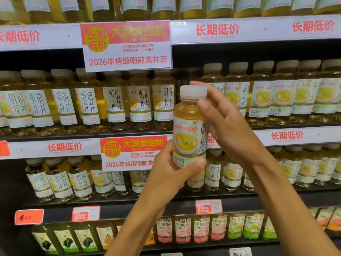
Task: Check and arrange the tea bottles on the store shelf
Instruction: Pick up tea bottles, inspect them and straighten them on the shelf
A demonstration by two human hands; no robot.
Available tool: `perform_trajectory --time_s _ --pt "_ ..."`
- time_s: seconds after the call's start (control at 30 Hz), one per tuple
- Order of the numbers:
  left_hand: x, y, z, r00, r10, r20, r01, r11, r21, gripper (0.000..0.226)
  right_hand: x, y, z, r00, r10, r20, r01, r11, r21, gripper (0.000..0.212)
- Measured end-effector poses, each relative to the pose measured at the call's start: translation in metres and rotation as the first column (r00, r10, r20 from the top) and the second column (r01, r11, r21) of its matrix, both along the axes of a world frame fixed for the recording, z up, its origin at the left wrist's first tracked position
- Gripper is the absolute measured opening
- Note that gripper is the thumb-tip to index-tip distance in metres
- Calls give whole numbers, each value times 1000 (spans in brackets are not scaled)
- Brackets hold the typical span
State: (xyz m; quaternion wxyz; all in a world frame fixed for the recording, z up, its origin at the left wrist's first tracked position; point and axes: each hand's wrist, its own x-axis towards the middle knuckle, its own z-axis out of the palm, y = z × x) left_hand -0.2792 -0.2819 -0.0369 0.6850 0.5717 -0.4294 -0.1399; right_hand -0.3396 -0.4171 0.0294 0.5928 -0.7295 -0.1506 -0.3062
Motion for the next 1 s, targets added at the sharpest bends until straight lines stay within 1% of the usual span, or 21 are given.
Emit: perform_trajectory --time_s 0.07,0.13,0.17,0.23,0.3,0.37,0.43,0.5,0.53,0.6,0.63,0.67,0.77,0.83,0.9,1.0 --pt "5 -4 -2 996 65 69 -61 997 -48 57 -5 -1 -5 1000 25 -10 -26 995 -94 59" --pt "9 -10 -3 987 93 129 -82 993 -89 58 -9 -3 -8 999 42 -6 -42 985 -165 71" --pt "12 -13 -4 985 98 143 -84 991 -106 60 -10 -3 -9 999 39 13 -36 982 -187 74" --pt "17 -19 -7 979 120 165 -99 987 -129 68 -13 -4 -8 998 42 51 -31 979 -200 75" --pt "22 -25 -8 948 205 242 -178 976 -128 75 -15 -6 -7 996 52 73 -34 972 -233 74" --pt "24 -29 -7 894 291 340 -267 957 -118 75 -15 -8 -6 996 42 82 -16 957 -291 71" --pt "27 -32 -7 866 321 383 -304 947 -107 71 -15 -9 -5 996 32 86 -5 952 -305 70" --pt "31 -34 -9 861 326 391 -315 944 -94 66 -12 -10 -4 996 15 92 10 963 -270 70" --pt "32 -35 -9 861 331 387 -322 942 -88 68 -11 -10 -3 995 2 96 22 970 -241 71" --pt "32 -36 -6 883 332 332 -314 943 -109 80 -8 -11 1 994 -30 103 48 984 -172 73" --pt "32 -37 -5 887 345 307 -322 939 -124 83 -6 -12 4 993 -44 108 59 989 -136 75" --pt "32 -38 -3 879 371 301 -345 929 -136 80 -4 -12 7 991 -61 116 73 992 -102 76" --pt "34 -44 0 803 482 349 -459 875 -153 62 8 -13 15 978 -146 147 148 989 -4 77" --pt "37 -50 3 735 548 398 -530 832 -166 59 17 -15 16 970 -188 152 180 982 60 74" --pt "40 -54 5 675 590 443 -574 797 -187 58 25 -18 16 965 -217 146 209 975 72 72" --pt "44 -58 7 657 602 454 -592 785 -183 60 35 -22 17 955 -251 158 246 968 52 69"
